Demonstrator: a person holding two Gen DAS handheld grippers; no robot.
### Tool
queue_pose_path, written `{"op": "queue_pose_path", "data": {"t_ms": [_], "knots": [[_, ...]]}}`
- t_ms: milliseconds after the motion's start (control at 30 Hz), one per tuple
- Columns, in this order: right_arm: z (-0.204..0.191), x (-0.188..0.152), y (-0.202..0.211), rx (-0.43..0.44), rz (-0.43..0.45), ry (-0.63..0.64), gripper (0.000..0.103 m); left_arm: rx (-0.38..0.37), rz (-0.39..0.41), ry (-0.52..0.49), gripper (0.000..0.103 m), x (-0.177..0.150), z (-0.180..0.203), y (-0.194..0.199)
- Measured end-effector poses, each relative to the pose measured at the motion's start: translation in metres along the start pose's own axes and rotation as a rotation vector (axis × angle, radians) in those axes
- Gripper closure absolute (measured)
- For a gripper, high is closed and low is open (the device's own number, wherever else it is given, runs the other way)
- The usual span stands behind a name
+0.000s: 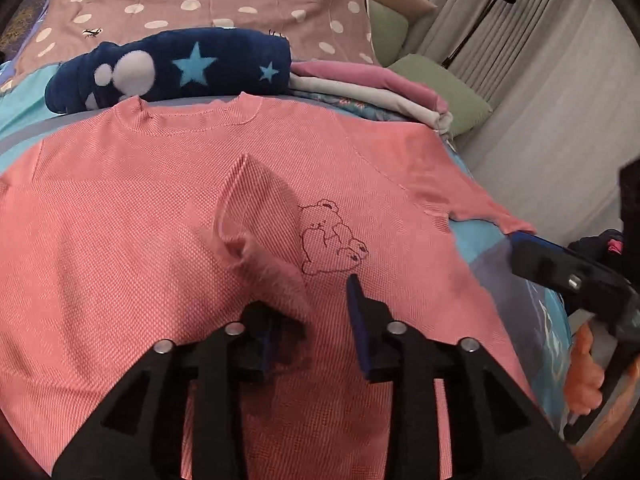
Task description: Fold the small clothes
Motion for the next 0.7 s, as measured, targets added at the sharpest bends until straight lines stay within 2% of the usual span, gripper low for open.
{"op": "queue_pose_path", "data": {"t_ms": [67,133,267,300,367,500,533,600,633,667,700], "knots": [[-0.006,0.003,-0.01,0.054,-0.043,0.009,0.027,0.0,0.019,-0.009,0.061,-0.007,0.001,0.015],[-0.016,0.005,-0.017,0.096,-0.069,0.033,0.03,0.028,0.064,-0.031,0.049,-0.011,-0.002,0.035],[-0.041,0.007,-0.029,0.153,-0.106,0.093,0.03,0.211,0.136,-0.078,0.047,-0.024,-0.023,0.073],[-0.053,0.008,-0.031,0.158,-0.109,0.125,0.03,0.266,0.148,-0.074,0.043,-0.025,-0.031,0.081],[-0.073,0.006,-0.036,0.168,-0.12,0.183,0.023,0.385,0.171,-0.026,0.038,-0.034,-0.056,0.1],[-0.117,-0.002,-0.052,0.16,-0.142,0.305,0.021,0.534,0.164,0.123,0.038,-0.048,-0.11,0.129],[-0.127,-0.003,-0.058,0.15,-0.145,0.338,0.021,0.558,0.152,0.161,0.038,-0.051,-0.123,0.133],[-0.142,-0.007,-0.075,0.089,-0.147,0.397,0.021,0.553,0.14,0.205,0.038,-0.052,-0.14,0.135],[-0.143,-0.008,-0.084,0.03,-0.145,0.414,0.03,0.55,0.137,0.219,0.038,-0.05,-0.146,0.134],[-0.14,-0.008,-0.09,-0.037,-0.136,0.416,0.056,0.547,0.134,0.227,0.038,-0.05,-0.149,0.133],[-0.133,-0.008,-0.092,-0.065,-0.134,0.4,0.07,0.544,0.134,0.228,0.038,-0.047,-0.151,0.131]]}}
Point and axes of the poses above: each gripper's, at about its wrist camera, not at the fingertips, and y roughly against the way its jaws point, z to its right, x to its top, the point moved 3 cm from there along -y, roughly the way its jaws point, and after that the axes turned 2 degrees about -x, right-handed, at the moved point
